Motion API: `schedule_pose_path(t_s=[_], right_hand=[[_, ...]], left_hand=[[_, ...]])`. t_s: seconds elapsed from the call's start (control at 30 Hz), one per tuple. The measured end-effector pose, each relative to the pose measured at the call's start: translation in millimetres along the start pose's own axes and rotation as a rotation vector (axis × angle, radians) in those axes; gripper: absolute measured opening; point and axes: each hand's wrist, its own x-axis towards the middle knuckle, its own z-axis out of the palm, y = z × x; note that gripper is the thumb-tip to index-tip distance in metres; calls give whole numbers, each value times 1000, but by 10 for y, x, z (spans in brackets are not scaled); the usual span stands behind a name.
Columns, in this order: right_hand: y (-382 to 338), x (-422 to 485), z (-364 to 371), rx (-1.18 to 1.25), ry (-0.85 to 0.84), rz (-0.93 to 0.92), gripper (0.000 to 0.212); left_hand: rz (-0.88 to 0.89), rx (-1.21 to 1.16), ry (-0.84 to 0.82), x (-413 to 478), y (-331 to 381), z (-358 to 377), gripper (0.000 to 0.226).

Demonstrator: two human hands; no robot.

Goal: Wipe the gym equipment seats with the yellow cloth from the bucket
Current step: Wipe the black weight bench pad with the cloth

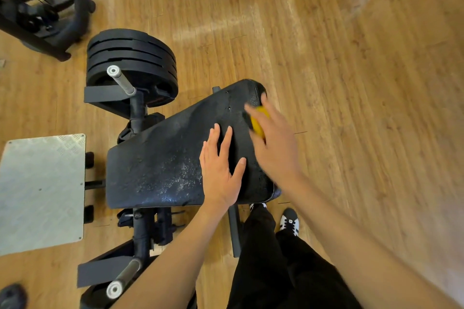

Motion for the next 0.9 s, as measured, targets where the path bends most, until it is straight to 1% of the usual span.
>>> schedule_pose_path(t_s=[0.1,0.17,0.2,0.27,0.3,0.4,0.47,0.53,0.57,0.63,0.7,0.77,0.83,0.9], right_hand=[[51,-813,-67,-7,-59,6,65],[82,-1048,-71,-26,-104,-7,73],[98,-1012,-74,-23,-124,-39,75],[122,-686,-72,-22,-137,-112,71],[121,-423,-64,-28,-132,-119,67],[107,557,-20,-71,-102,-90,56],[87,1058,24,-138,-133,-87,52],[52,1271,38,-198,-164,-68,48],[19,1244,35,-218,-145,-58,46],[-50,936,7,-261,-72,-80,45],[-54,419,-28,-287,-42,-138,46],[-7,-216,-79,-278,-85,-162,53],[43,-820,-119,-281,-147,-176,65],[64,-1164,-124,-297,-195,-183,74]], left_hand=[[25,7,14,1,-6,6,68],[27,5,20,-6,-5,7,69],[27,6,22,-5,-4,9,69],[22,3,18,-4,-7,13,68],[17,-1,13,-7,-7,15,68],[6,-16,12,-9,3,15,68],[12,-19,14,-11,1,12,68],[10,-19,12,-11,3,7,68],[10,-20,13,-7,-1,4,68],[15,-23,13,-11,-13,2,68],[19,-24,19,-17,-20,7,68],[25,-29,25,-30,-32,11,67],[41,-47,36,-29,-50,16,65],[48,-62,53,-23,-63,16,63]])
